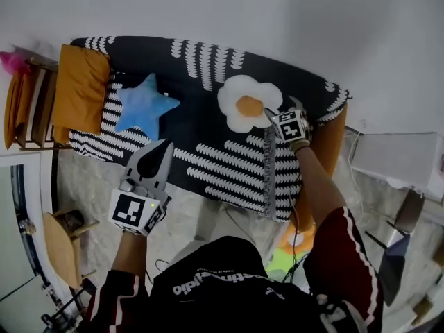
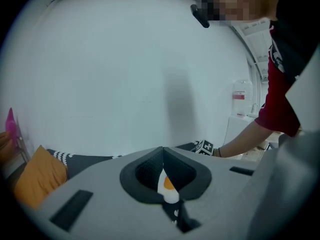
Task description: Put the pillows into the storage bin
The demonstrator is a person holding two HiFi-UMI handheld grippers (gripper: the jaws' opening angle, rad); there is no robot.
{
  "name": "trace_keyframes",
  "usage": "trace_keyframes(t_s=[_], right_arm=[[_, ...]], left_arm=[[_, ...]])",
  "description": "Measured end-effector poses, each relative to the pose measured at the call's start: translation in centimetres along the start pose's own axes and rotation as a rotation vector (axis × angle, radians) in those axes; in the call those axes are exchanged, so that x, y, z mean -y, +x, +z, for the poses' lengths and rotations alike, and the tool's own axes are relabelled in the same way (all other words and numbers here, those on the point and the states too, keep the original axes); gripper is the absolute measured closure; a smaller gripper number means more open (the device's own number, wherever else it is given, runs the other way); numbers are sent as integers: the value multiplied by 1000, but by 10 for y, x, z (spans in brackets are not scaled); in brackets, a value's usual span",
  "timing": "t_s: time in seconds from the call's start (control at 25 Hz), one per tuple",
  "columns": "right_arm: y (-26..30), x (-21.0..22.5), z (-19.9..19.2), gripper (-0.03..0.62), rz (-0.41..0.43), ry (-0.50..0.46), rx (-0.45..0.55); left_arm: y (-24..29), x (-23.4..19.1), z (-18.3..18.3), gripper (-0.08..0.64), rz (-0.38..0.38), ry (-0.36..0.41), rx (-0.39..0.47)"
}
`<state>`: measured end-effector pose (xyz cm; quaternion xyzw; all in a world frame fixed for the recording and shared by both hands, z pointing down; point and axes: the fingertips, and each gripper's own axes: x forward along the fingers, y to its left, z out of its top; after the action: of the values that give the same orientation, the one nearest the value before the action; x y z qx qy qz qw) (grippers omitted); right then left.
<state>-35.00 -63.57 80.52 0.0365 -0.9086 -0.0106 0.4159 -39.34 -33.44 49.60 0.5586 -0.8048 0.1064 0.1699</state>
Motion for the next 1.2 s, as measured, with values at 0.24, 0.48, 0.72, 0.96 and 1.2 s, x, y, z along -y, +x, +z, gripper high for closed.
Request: trace_keyframes(t_s=[0.24, 0.48, 0.72, 0.96, 1.2], right_arm=[[76, 16, -28, 186, -2, -19, -65], [110, 21, -40, 158, -5, -41, -113], [115, 25, -40, 187, -34, -31, -127], [94, 17, -29, 365, -38, -56, -101], [56, 7, -13, 399, -45, -102, -79]], left_arm=[[9, -21, -28, 557, 32, -35, -55], [7, -34, -59, 557, 60, -48, -106], [-2, -41, -62, 557, 89, -77, -105], [-16, -39, -56, 557, 95, -87, -76], [-39, -37, -49, 557, 95, -91, -34]])
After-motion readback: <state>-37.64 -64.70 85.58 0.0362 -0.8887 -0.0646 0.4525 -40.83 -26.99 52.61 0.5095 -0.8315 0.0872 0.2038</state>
